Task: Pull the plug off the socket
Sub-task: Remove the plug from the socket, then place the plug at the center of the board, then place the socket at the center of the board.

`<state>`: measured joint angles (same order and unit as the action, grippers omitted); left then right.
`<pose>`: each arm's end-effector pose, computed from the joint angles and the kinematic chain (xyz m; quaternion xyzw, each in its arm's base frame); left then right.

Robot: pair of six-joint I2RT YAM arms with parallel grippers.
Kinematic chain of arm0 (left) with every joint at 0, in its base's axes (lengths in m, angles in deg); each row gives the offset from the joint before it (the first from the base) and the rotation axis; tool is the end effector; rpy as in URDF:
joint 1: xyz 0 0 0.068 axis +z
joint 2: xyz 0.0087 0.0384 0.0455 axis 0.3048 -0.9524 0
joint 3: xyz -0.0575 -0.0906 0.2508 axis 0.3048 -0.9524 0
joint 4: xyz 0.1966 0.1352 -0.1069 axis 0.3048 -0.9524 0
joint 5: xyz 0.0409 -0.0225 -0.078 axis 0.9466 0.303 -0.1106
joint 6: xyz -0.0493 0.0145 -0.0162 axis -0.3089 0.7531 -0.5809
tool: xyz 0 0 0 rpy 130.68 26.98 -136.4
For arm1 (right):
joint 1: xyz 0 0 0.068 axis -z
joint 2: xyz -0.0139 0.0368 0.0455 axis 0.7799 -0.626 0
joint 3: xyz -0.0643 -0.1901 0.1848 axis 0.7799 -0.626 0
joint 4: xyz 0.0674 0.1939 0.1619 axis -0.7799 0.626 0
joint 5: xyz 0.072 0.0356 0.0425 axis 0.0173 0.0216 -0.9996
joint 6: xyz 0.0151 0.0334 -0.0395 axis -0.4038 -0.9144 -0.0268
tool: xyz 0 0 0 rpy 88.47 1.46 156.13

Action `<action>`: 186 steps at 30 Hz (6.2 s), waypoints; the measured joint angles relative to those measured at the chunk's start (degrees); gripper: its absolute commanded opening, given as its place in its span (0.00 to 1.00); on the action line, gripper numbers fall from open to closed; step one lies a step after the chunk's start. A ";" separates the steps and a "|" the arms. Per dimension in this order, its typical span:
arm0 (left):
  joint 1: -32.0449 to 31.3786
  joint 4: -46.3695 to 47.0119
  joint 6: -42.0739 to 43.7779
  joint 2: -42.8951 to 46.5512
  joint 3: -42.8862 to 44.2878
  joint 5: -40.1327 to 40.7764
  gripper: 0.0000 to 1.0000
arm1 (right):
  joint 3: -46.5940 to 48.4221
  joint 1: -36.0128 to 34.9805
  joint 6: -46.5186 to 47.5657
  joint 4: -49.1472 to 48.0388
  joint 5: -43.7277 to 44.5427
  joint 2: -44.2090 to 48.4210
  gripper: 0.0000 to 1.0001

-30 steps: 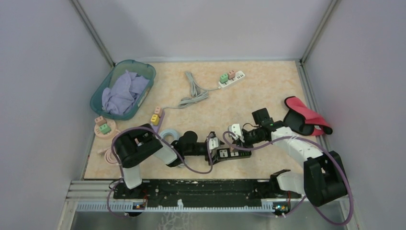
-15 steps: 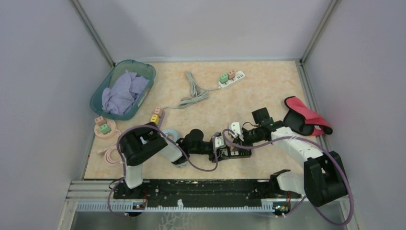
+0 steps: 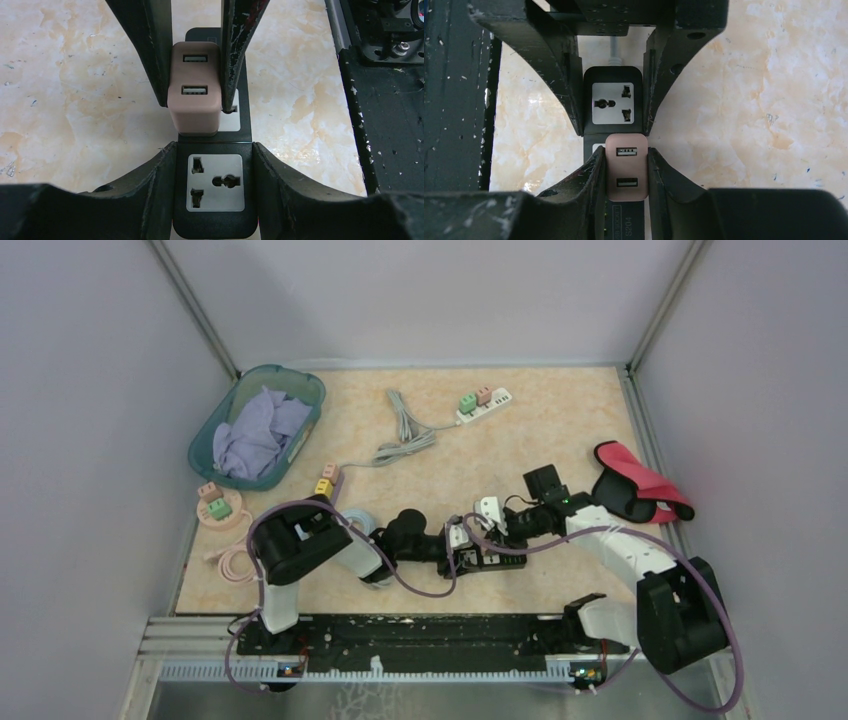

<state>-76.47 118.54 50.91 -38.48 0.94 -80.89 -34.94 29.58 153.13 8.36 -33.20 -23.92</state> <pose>0.1575 -0.2899 0.1092 0.5483 0.5635 -0.4135 0.4591 0.1775 0.0990 0.1880 -0.6708 0.5950 0.3015 0.3242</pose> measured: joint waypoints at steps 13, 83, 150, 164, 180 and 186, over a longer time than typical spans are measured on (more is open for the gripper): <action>0.22 1.49 -0.07 -0.28 -0.46 0.63 0.00 | 0.33 2.10 -3.76 -0.39 0.22 0.00 0.00; 0.63 2.78 -1.92 -0.52 -1.14 0.50 0.00 | 3.28 4.20 10.62 9.70 -6.71 0.35 0.00; 1.11 2.84 -3.45 -0.48 -1.07 2.23 0.03 | 7.69 24.22 -41.55 -19.52 -2.43 3.76 0.00; 1.22 2.78 -3.48 -0.37 -1.07 2.64 0.03 | 20.96 26.67 -50.47 -23.65 -5.01 -12.37 0.00; 1.33 2.71 -3.48 -0.33 -1.07 2.71 0.03 | 28.46 30.49 -65.40 -35.76 -3.93 -31.61 0.00; 1.36 1.92 -3.45 0.13 -1.07 3.04 0.03 | 34.93 30.60 -70.40 -34.71 -0.24 -42.49 0.00</action>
<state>-75.11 120.46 47.46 -38.35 -0.13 -77.85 -0.01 60.18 82.73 -26.35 -33.44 -66.41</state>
